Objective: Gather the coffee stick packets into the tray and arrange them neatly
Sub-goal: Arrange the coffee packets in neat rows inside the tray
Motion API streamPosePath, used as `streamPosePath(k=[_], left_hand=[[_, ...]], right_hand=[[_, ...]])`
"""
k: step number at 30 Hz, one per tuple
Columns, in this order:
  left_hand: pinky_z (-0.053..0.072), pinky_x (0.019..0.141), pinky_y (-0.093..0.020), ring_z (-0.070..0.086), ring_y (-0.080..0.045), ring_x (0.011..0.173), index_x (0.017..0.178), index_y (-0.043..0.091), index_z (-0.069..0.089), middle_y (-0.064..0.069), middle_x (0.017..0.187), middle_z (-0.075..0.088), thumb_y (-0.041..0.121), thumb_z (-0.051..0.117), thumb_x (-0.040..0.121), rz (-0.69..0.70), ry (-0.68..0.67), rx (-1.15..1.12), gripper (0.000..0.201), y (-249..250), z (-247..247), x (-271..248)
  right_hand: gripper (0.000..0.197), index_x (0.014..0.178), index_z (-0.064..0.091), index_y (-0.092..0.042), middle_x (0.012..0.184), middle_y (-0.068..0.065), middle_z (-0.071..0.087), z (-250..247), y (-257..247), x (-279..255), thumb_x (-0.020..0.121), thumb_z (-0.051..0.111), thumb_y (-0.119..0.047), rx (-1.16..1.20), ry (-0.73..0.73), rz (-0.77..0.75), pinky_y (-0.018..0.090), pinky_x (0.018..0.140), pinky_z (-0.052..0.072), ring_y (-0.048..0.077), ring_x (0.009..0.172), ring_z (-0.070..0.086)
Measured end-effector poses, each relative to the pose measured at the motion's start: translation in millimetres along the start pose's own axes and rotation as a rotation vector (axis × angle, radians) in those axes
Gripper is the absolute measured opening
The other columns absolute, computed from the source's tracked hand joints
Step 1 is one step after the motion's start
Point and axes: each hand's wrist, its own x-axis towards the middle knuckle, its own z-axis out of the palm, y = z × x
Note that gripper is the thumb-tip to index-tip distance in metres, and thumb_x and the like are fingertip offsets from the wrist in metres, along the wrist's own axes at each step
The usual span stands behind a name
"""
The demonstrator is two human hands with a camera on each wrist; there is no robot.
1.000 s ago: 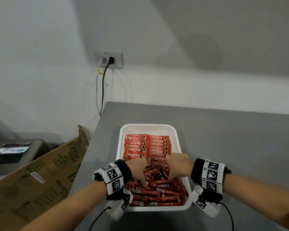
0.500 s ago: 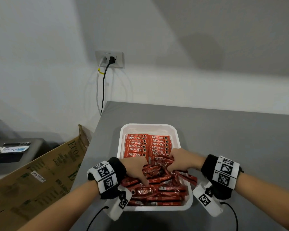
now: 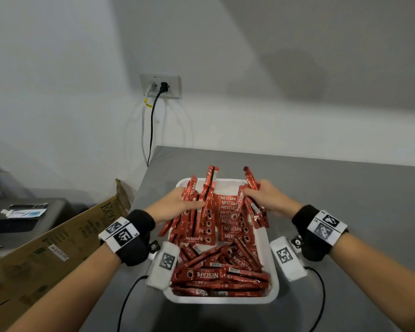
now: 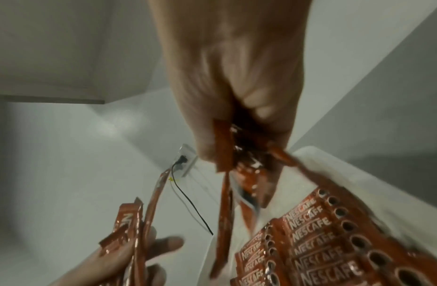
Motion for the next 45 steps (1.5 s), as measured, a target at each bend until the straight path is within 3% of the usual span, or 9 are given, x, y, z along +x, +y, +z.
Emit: streamPosePath(k=[7,11,16,20,25,29,37,41,45], left_hand=[[0.052,0.072,-0.018,0.068,-0.007,0.077,0.106,0.010,0.056,-0.006,0.097,0.068,0.003,0.051,0.092,0.049,0.164,-0.183,0.017,2,14,9],[0.053,0.074,-0.017,0.068,-0.013,0.085,0.105,0.008,0.058,-0.006,0.100,0.068,0.004,0.048,0.093,0.047,0.122,-0.101,0.016,0,14,8],[0.054,0.085,-0.029,0.067,-0.022,0.092,0.097,0.017,0.058,-0.005,0.101,0.068,0.009,0.048,0.094,-0.001,0.097,-0.070,0.014,-2,17,4],[0.047,0.094,-0.050,0.058,-0.029,0.080,0.079,0.007,0.052,-0.016,0.083,0.057,0.009,0.045,0.093,-0.008,0.188,-0.021,0.015,-2,15,7],[0.053,0.086,-0.035,0.067,-0.026,0.087,0.098,0.012,0.058,-0.015,0.097,0.068,0.013,0.051,0.094,0.004,0.195,-0.029,0.008,1,18,7],[0.052,0.089,-0.045,0.068,-0.029,0.088,0.091,0.009,0.061,-0.016,0.096,0.070,0.012,0.058,0.088,-0.053,0.243,0.027,0.005,-6,17,9],[0.050,0.091,-0.047,0.067,-0.031,0.088,0.073,0.015,0.057,-0.018,0.090,0.069,0.012,0.061,0.084,-0.120,0.309,0.064,0.012,-11,10,11],[0.051,0.091,-0.048,0.066,-0.033,0.090,0.075,0.014,0.059,-0.020,0.096,0.068,0.011,0.060,0.084,-0.122,0.323,0.047,0.009,-14,8,11],[0.053,0.088,-0.041,0.067,-0.030,0.088,0.083,0.009,0.060,-0.021,0.098,0.068,0.010,0.059,0.086,-0.115,0.307,0.039,0.004,-12,10,11]], right_hand=[[0.028,0.068,0.040,-0.013,0.070,0.014,0.043,32,15,8,0.091,0.048,0.000,0.139,0.190,-0.081,0.038,0.069,0.044,0.027,0.071,0.046],[0.028,0.070,0.040,-0.012,0.062,0.006,0.045,30,26,6,0.094,0.041,0.003,0.258,0.170,0.022,0.021,0.048,0.042,0.013,0.049,0.047],[0.029,0.067,0.037,-0.012,0.044,-0.003,0.038,23,23,-1,0.095,0.038,-0.006,0.479,0.110,0.164,0.017,0.034,0.030,0.007,0.032,0.031],[0.021,0.072,0.054,-0.009,0.051,-0.006,0.040,21,17,-8,0.090,0.060,-0.017,-0.097,-0.078,0.090,0.015,0.036,0.032,0.003,0.033,0.034],[0.026,0.095,0.068,-0.012,0.083,-0.005,0.067,51,27,-10,0.079,0.073,-0.032,-0.698,-0.198,-0.133,0.020,0.062,0.049,0.004,0.065,0.061],[0.032,0.097,0.064,-0.006,0.091,0.005,0.070,68,34,-11,0.081,0.071,-0.033,-0.937,-0.283,-0.061,0.020,0.058,0.048,0.014,0.069,0.061],[0.015,0.087,0.067,-0.005,0.074,-0.004,0.061,48,19,5,0.083,0.068,-0.020,-0.796,-0.167,-0.100,0.014,0.052,0.040,0.003,0.057,0.052],[0.018,0.083,0.066,-0.009,0.077,0.000,0.063,31,5,39,0.082,0.068,-0.027,-0.931,0.084,-0.157,0.022,0.059,0.044,0.014,0.069,0.059],[0.015,0.075,0.056,-0.013,0.074,-0.002,0.056,39,9,66,0.083,0.065,-0.023,-1.006,0.098,-0.120,0.025,0.060,0.045,0.019,0.075,0.058]])
